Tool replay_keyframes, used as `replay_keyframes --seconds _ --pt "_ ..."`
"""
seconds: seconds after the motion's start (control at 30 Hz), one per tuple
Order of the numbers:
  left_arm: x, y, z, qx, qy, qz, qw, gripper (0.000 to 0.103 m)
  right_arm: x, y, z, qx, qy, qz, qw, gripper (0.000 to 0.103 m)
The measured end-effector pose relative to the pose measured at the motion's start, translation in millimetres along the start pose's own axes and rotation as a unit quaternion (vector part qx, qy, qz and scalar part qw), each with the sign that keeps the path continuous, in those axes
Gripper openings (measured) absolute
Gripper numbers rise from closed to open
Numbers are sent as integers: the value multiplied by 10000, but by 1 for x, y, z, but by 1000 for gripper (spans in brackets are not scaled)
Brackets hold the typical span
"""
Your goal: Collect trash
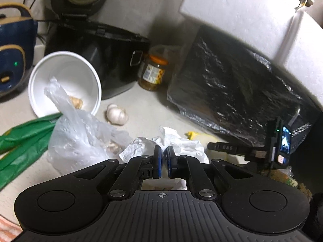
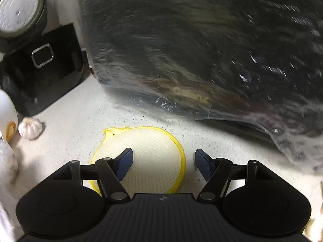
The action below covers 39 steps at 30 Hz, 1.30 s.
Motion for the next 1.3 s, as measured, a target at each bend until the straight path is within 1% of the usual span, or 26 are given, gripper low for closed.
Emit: replay_keyframes --seconds 0.03,0.07,0.13,0.2,0.23,0.3,0.4,0.5,0.6,0.7,0.83,0.9,0.97,1.03,1.13,1.23,1.3 --pt "-1 3 0 -27 -17 -8 10000 9 1 -1 -1 -21 53 62 10000 53" --pt "0 6 0 -57 -25 -28 10000 9 0 -3 -3 -18 41 139 9999 49" --pt "1 10 -1 -103 -17 -86 9999 9 -3 -10 -6 -14 -76 151 9999 27" --pt "4 17 -2 -171 3 -151 9997 9 -9 -16 -9 -66 -214 270 9994 18" --pt "6 22 -2 -206 22 -185 9996 9 -11 -21 -12 -93 -229 351 9991 16" --pt "10 31 -4 -287 69 -232 9993 9 -11 -32 -17 -58 -214 379 9990 13" --pt "19 44 -8 -430 131 -351 9984 9 -3 -46 -25 -14 -58 302 9995 12" --pt "31 54 -12 -537 218 -514 9970 9 15 -57 -35 -44 167 175 9997 11" --pt "39 58 -13 -567 269 -620 9961 9 31 -67 -45 -71 322 79 9994 11" --pt "42 60 -14 -562 271 -637 9960 9 42 -70 -54 -141 423 -9 9990 11" --pt "47 73 -10 -556 251 -594 9964 9 43 -77 -65 -214 483 211 9984 12" --pt "54 83 -9 -570 281 -572 9963 9 41 -83 -66 -178 503 324 9981 13" --pt "65 90 -10 -577 417 -623 9955 9 42 -93 -65 -23 524 277 9982 19" --pt "78 96 -13 -589 589 -709 9940 9 48 -106 -63 179 517 184 9983 27" --pt "90 105 -17 -645 721 -768 9923 9 62 -115 -65 202 699 187 9972 28" --pt "98 114 -19 -711 918 -637 9912 9 72 -110 -67 86 986 355 9945 28" --pt "102 120 -21 -777 1026 -557 9901 9 71 -102 -64 46 1010 380 9941 28"
Point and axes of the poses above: each gripper's, at about its wrist camera, not at the fingertips, and y roughly the way its jaws point, x to its right, z to its top, the point moved 6 cm from there along y, roughly the way its jaws point, and after that the axes turned 5 degrees about -x, right-handed, at the moved point
